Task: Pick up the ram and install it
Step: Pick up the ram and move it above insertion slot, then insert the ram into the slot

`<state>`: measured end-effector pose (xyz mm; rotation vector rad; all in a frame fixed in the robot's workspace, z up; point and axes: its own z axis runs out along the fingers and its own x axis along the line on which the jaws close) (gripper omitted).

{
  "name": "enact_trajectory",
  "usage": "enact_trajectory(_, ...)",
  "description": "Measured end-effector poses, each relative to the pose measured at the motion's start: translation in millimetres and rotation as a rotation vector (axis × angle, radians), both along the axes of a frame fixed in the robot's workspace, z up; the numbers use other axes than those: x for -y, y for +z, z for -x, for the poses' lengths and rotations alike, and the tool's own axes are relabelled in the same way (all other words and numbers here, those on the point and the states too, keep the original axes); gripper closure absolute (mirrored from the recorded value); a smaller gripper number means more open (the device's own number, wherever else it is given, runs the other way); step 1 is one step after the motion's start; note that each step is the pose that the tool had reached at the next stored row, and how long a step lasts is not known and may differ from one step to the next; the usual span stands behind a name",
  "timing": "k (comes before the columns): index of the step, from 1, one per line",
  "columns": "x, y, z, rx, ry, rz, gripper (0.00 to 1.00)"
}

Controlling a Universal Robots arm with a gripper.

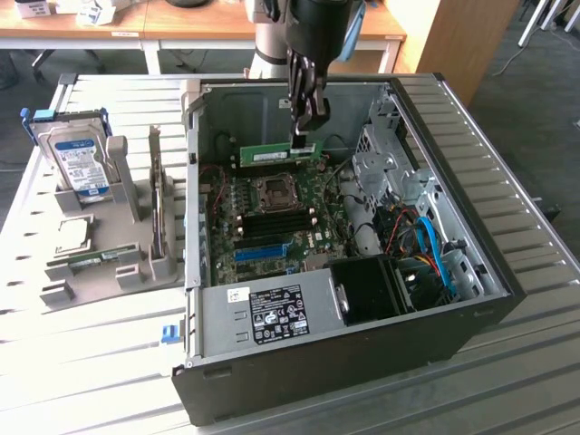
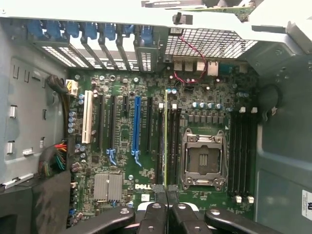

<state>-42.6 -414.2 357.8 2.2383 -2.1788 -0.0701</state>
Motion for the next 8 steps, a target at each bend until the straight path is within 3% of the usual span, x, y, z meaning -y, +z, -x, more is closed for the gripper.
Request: enact_trajectory(8, -1.0, 0.0, 0.0, 0.0000, 0.000, 0.0000, 0.88)
